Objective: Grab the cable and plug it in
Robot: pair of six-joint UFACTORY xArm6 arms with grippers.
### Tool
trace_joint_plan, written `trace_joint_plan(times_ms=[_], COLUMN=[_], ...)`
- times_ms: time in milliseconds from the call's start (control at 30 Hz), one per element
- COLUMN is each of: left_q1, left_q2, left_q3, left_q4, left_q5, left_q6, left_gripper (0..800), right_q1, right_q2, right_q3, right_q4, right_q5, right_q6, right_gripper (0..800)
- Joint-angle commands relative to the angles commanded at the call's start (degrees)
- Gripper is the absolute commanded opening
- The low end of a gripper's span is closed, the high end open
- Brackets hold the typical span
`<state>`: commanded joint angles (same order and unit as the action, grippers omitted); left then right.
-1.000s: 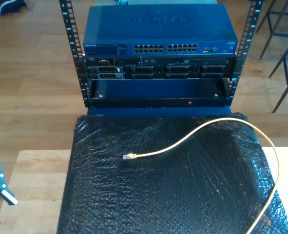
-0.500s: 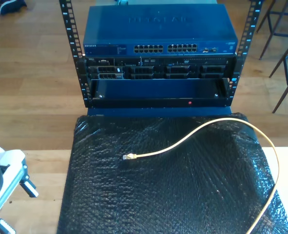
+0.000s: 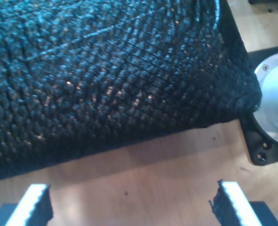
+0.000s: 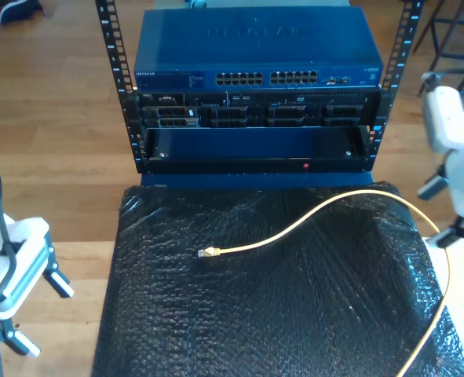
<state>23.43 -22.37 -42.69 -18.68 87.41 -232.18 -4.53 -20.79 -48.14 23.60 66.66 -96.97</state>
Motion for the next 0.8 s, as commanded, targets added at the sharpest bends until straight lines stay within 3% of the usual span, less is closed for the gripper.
trace_joint_plan(times_ms=[400, 800], left_q1=[-0.09, -3.52], left_q2=[2.81, 2.9], left_q3=[-1.41, -2.11], left_q4=[-2.81, -2.99], left_q5=[-2.64, -3.6], left_q6=[-2.55, -9.58], left_gripper=[799, 799], right_q1=[9.49, 16.7], right_q2=[6.59, 12.13], right_q3=[-3.16, -7.47], right_q4=[-0.09, -0.35], right_q5=[-6.77, -9.76], right_q6=[3.43, 6.86], right_gripper=[781, 784])
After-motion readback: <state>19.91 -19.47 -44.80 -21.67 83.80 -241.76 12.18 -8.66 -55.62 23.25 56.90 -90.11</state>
